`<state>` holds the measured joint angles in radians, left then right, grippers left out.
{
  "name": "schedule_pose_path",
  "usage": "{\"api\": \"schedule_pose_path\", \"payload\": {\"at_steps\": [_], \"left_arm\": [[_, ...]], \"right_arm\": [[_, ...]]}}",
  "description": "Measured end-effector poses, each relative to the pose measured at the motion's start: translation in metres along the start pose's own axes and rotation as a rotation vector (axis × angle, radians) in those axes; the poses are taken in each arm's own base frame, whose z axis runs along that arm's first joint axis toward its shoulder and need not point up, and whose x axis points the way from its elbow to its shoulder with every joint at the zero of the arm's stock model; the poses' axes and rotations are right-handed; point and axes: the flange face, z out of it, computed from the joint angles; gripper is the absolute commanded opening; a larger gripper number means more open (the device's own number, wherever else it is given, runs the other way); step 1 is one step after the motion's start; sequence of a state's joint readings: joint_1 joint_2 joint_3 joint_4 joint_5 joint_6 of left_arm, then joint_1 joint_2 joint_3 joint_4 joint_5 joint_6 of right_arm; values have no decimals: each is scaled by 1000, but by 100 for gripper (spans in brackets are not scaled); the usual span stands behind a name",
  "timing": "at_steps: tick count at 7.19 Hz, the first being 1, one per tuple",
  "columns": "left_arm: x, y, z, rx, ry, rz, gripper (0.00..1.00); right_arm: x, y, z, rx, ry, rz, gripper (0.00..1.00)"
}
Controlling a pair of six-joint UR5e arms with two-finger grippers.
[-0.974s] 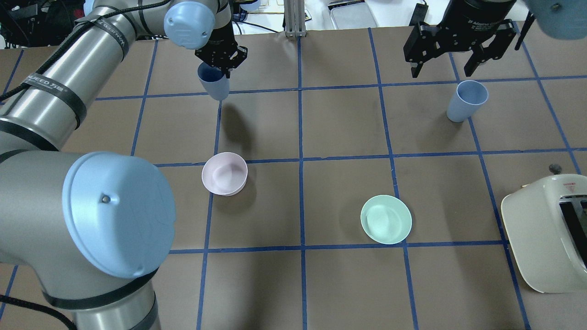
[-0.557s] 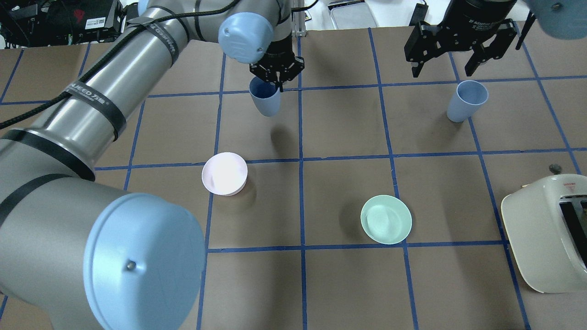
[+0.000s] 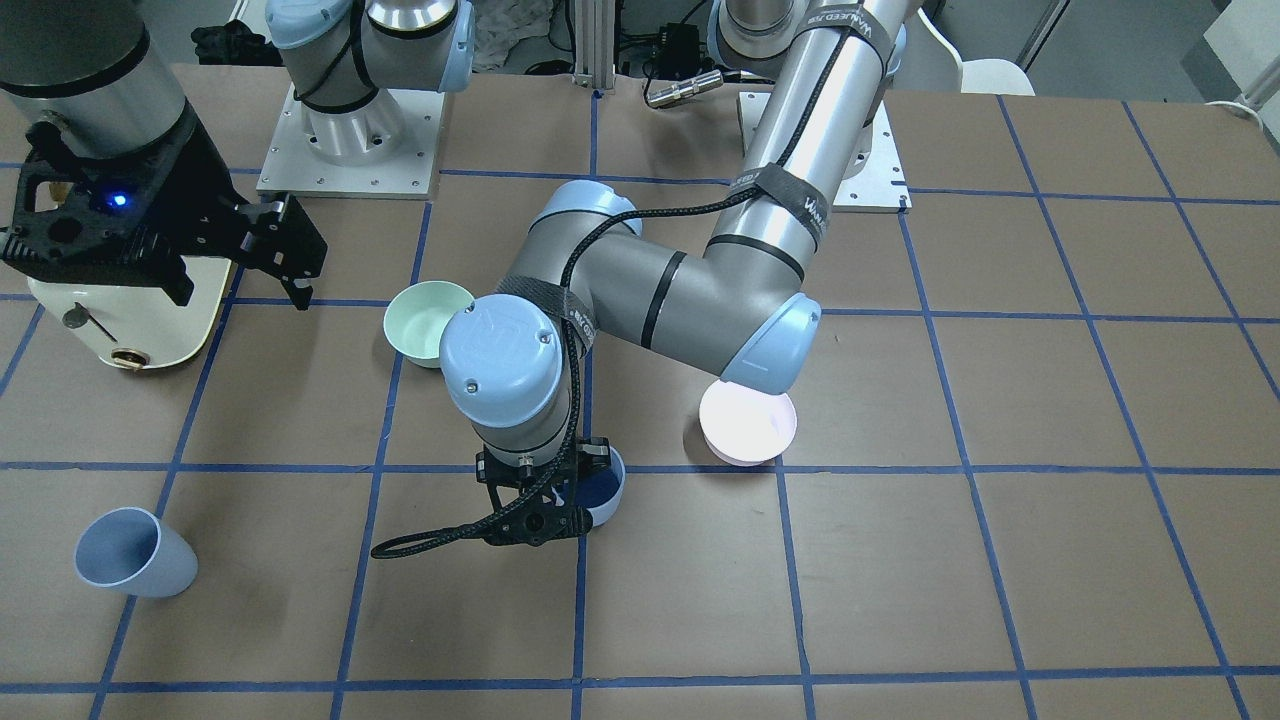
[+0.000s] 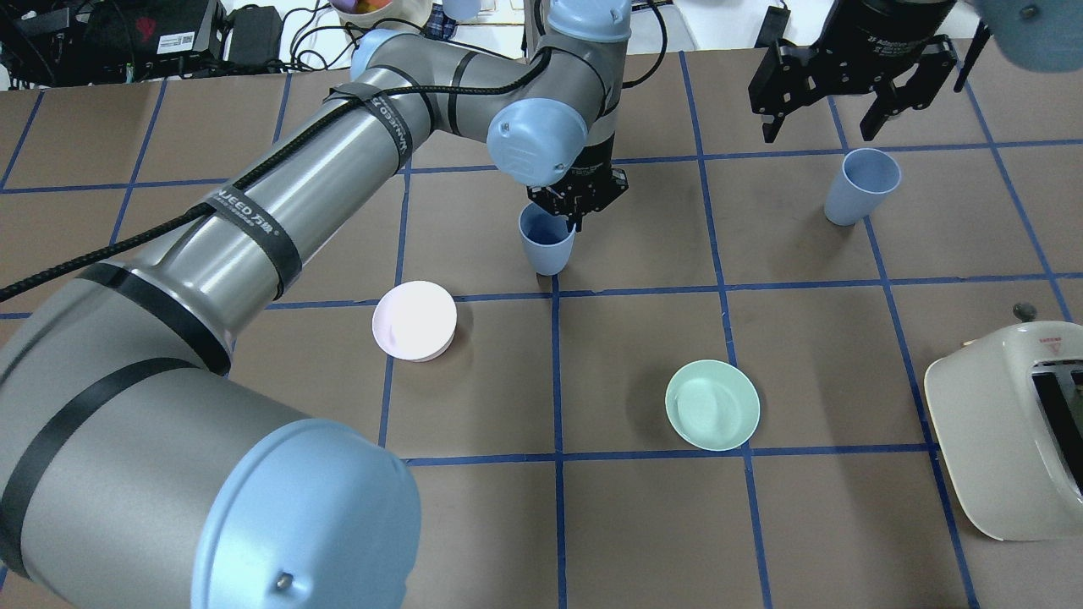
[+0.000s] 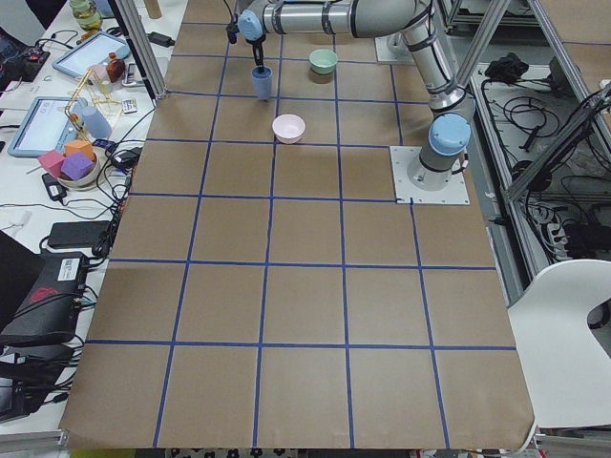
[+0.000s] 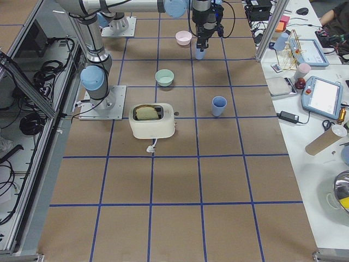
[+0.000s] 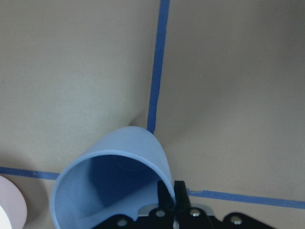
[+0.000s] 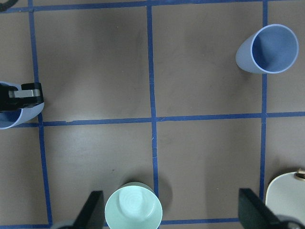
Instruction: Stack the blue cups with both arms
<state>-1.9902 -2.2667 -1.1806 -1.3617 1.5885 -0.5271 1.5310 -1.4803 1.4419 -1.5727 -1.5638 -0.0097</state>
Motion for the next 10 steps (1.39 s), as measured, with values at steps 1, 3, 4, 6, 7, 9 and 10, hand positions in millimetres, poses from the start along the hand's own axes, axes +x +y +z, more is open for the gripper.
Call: {"api": "schedule_pose_path", "payload": {"at_steps": [1,3,4,6,7,9,10], "left_arm": [[1,1,3,-2,13,2,100],[-10,-2,-17,6,41,-6,100],[-24,-1,-42,6,46,-20,100],[-81,11,-116,-64,63,8,100],[-116,28,-159,-79,73,39,100],[-177,71,-217,-26,54,37,100],[-200,84,-223,36,53,31,100]], "right_arm": [[0,0,0,-1,0,0,100],[0,0,1,-1,-1,-1,100],[2,-3,2,-1,-1,1,100],[38,-28,20,-5,-2,54,100],[67,-47,35,6,3,91,100],[113,-66,57,0,12,129,100],[136,-75,72,-12,11,146,100]]}}
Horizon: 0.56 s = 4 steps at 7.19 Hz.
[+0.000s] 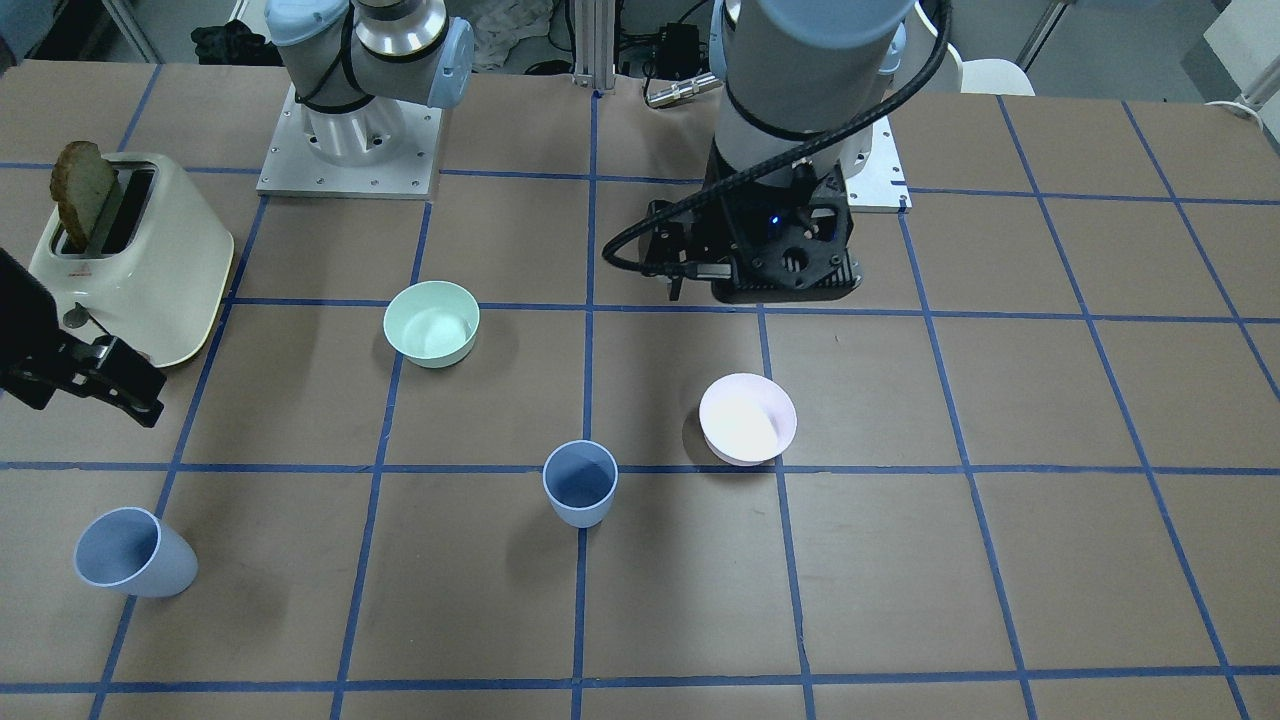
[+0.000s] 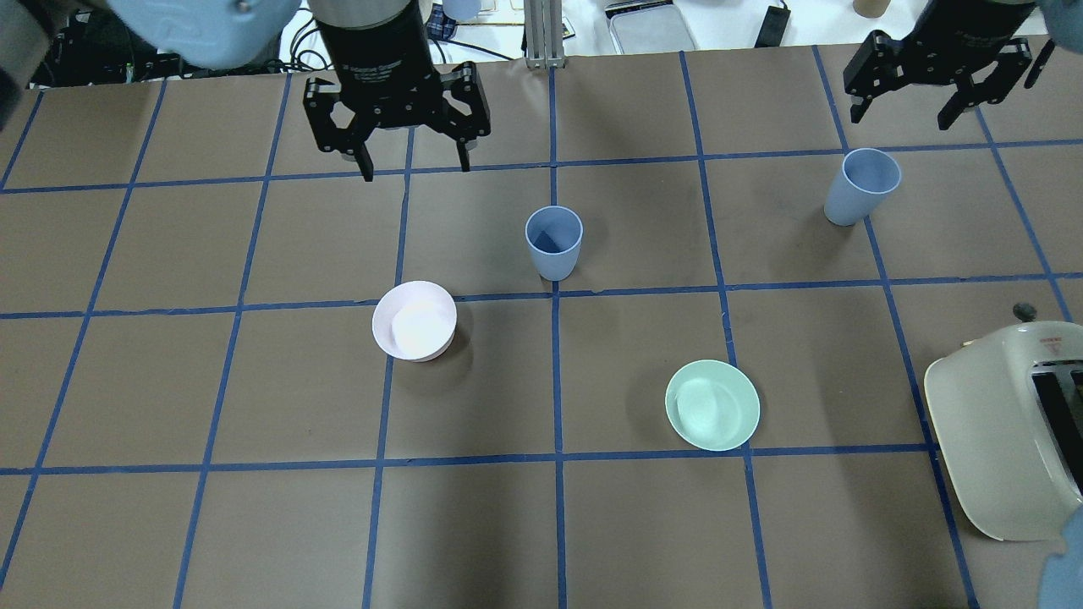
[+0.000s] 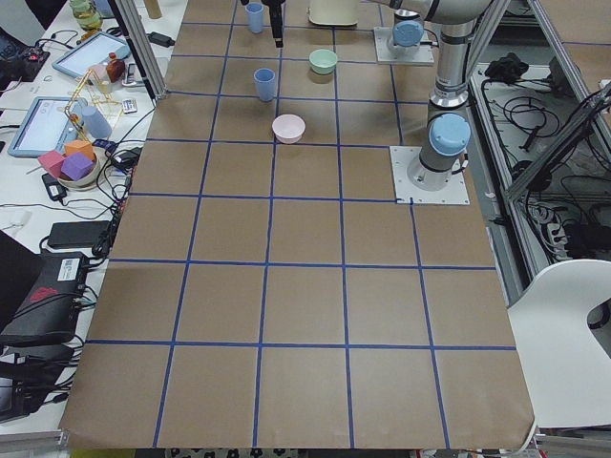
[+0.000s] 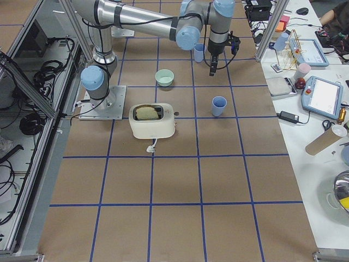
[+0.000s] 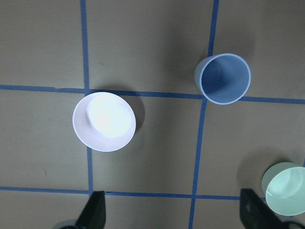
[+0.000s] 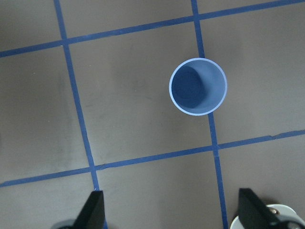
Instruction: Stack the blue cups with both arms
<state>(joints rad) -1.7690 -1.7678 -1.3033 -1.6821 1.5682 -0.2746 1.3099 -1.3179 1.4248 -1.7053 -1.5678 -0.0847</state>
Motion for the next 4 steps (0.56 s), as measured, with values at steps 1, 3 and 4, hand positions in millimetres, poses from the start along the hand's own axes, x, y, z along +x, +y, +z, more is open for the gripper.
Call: {"api": "schedule_pose_path", "payload": {"at_steps": [1,3,4], "left_arm": [[-20,7,2,70,10,17,100],[-63,12,13,123,16,71,100],[-75,16,10,125,15,74,100]], "right_arm": [[16,-9,14,-8,-1,13,100],[28,-18,35,-29,-2,7,100],[30,-21,42,-37,-2,0,100]]}}
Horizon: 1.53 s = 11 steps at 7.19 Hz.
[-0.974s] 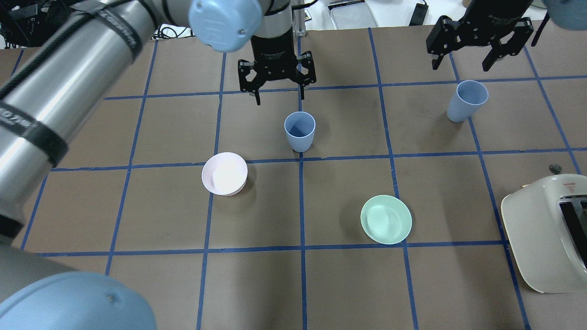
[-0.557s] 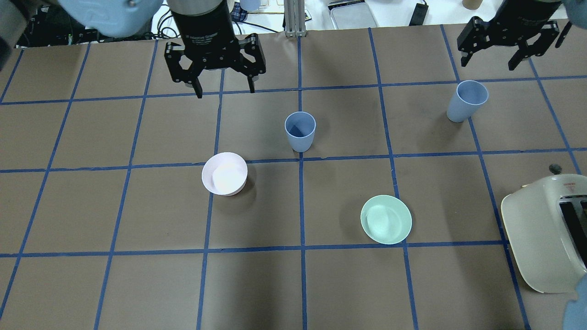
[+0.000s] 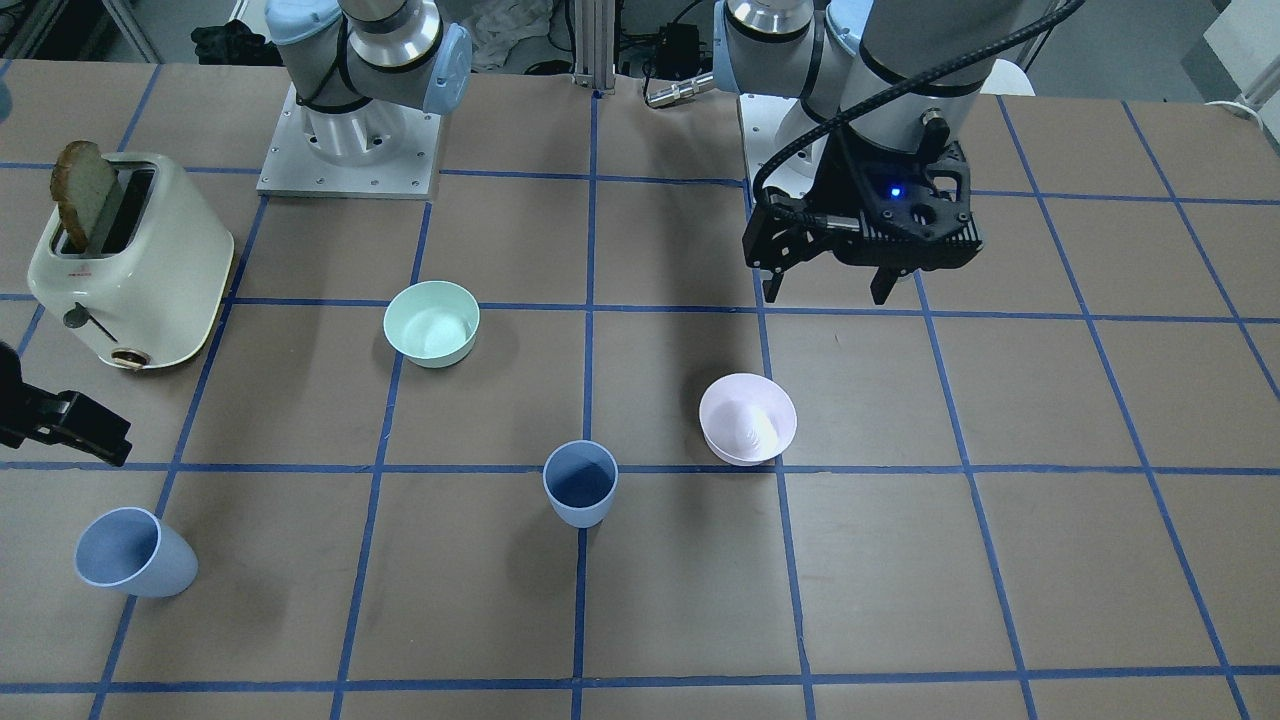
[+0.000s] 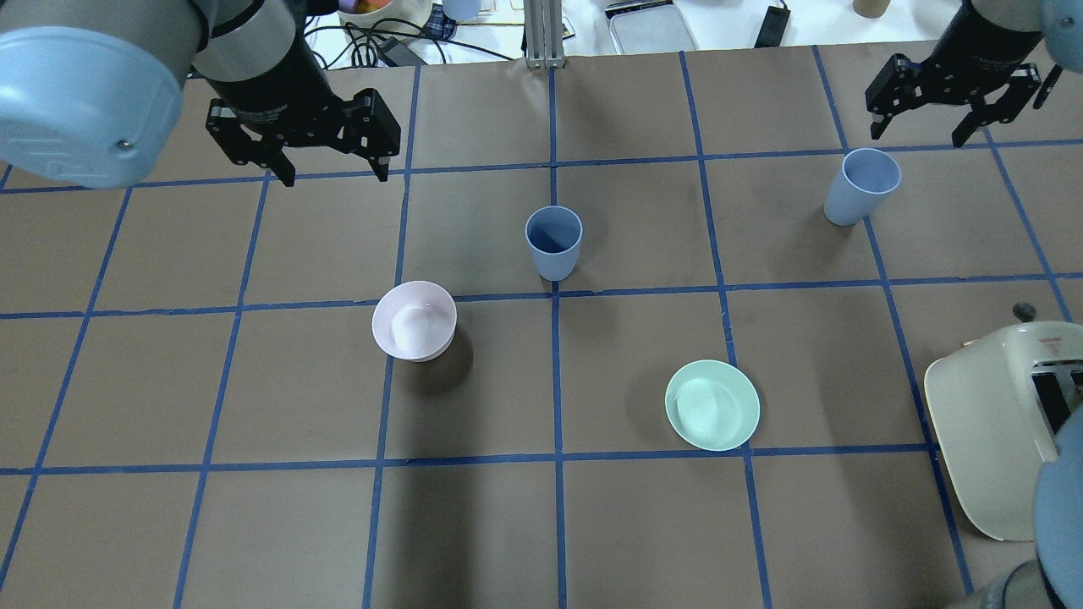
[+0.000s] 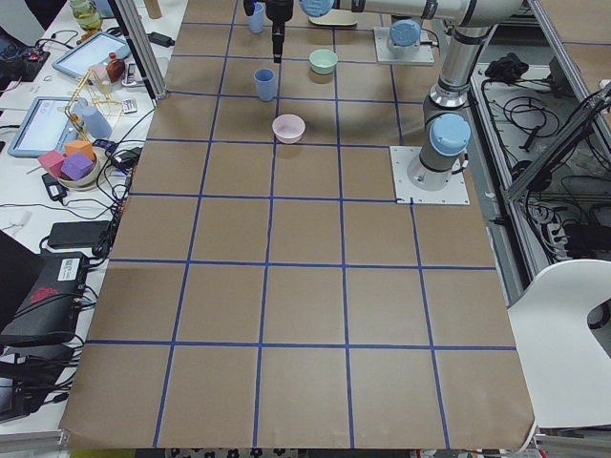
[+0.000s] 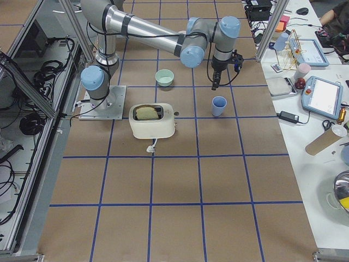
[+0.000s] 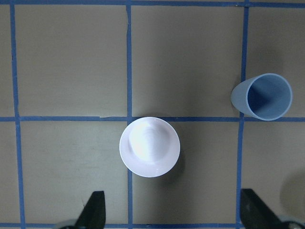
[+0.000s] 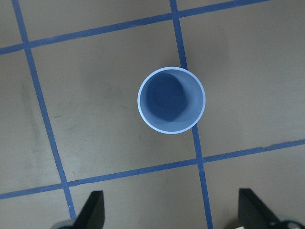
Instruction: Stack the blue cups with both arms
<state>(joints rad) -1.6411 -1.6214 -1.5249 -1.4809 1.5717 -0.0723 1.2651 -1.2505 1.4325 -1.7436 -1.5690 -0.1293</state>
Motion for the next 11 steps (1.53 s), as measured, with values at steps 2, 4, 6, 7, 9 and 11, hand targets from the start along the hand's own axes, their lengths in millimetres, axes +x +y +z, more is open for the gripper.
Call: {"api": "schedule_pose_path", "payload": {"at_steps": [2,4,6,7,9,11], "left_arm": [[-7,6,-3,-14,-4,-1,100],[-10,7,-5,-13,-10,-5,100],[-11,8,-7,-8,-10,-8,100],[-11,8,-8,-5,-11,-9,100],[-12,9,-10,-2,-13,-10,100],[-12,9,-10,-1,-13,-11,100]], "right_arm": [[2,-10,21,-18,-4,-3,100],[13,-27,51,-21,-1,6,100],[36,-35,67,-23,-9,-10,100],[42,-38,71,-18,-11,-22,100],[52,-44,83,-14,-13,-33,100],[62,-49,96,-19,-17,-28,100]]}}
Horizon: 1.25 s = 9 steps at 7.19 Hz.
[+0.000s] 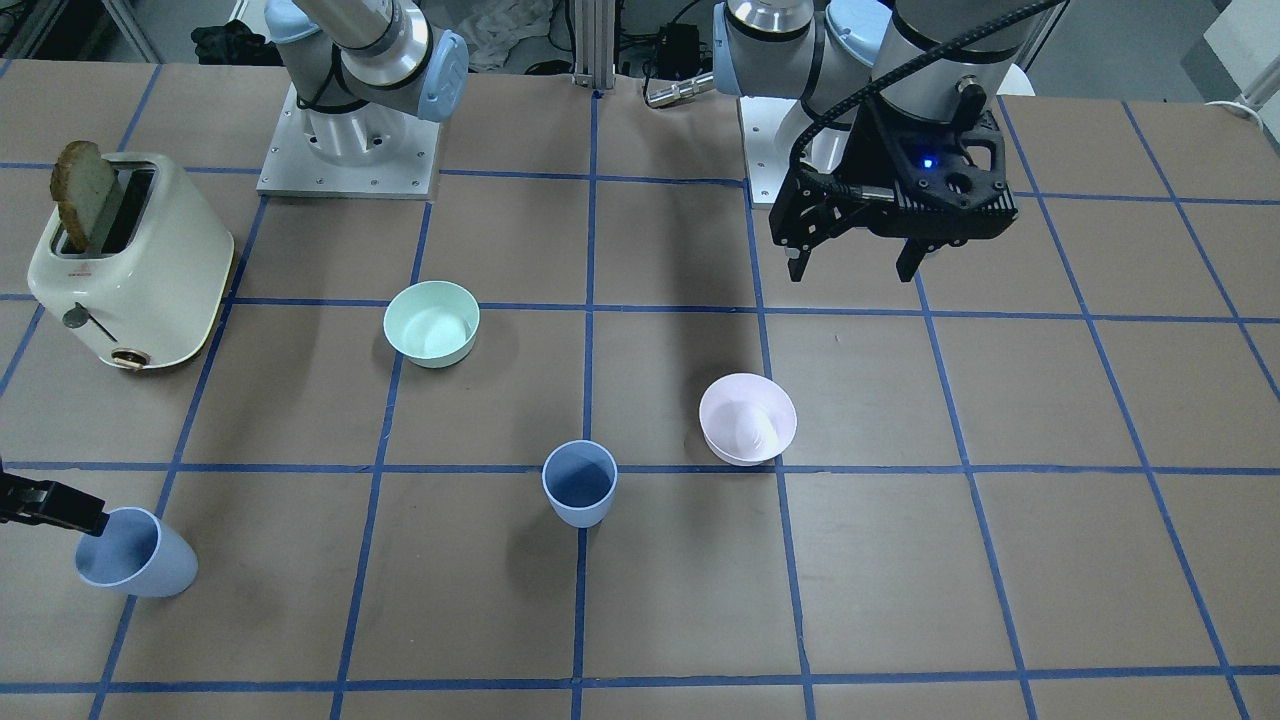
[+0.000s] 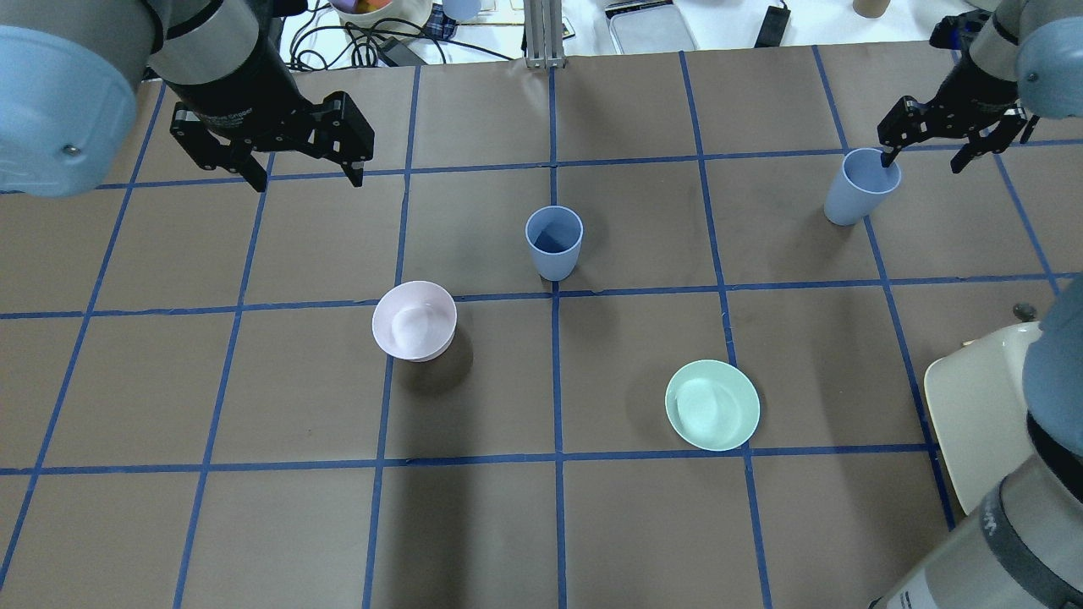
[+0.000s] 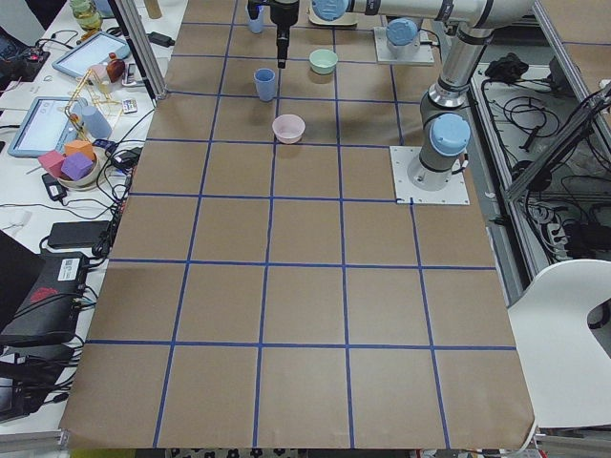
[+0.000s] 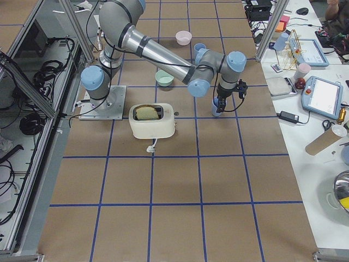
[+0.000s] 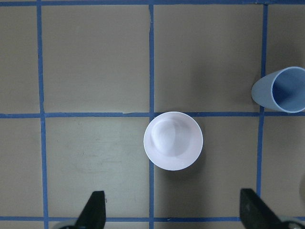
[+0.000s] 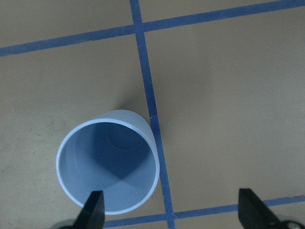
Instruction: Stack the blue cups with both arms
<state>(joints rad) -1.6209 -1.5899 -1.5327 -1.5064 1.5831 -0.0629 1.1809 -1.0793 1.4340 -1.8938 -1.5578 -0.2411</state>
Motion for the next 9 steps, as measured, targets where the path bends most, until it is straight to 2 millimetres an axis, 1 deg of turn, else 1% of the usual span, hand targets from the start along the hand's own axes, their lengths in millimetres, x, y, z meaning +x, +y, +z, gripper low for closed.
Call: {"api": "schedule_pose_path", "payload": {"at_steps": [3,4,5,6,8,9], "left_arm": [[0,0,0,1,2,-1,100],[0,0,0,1,4,-2,100],[0,0,-1,2,3,-3,100],[0,0,-1,3,2,-3,100],[0,0,-1,4,4,-4,100],[0,0,-1,4,4,-4,100]], "right_arm": [[3,-5,18,-22,-6,2,97],[4,-7,24,-29,-8,2,91],[4,-8,31,-37,-10,2,78],[5,-10,38,-43,-13,3,52],[3,-12,46,-46,-33,4,9],[3,-13,46,-43,-38,4,0]]}}
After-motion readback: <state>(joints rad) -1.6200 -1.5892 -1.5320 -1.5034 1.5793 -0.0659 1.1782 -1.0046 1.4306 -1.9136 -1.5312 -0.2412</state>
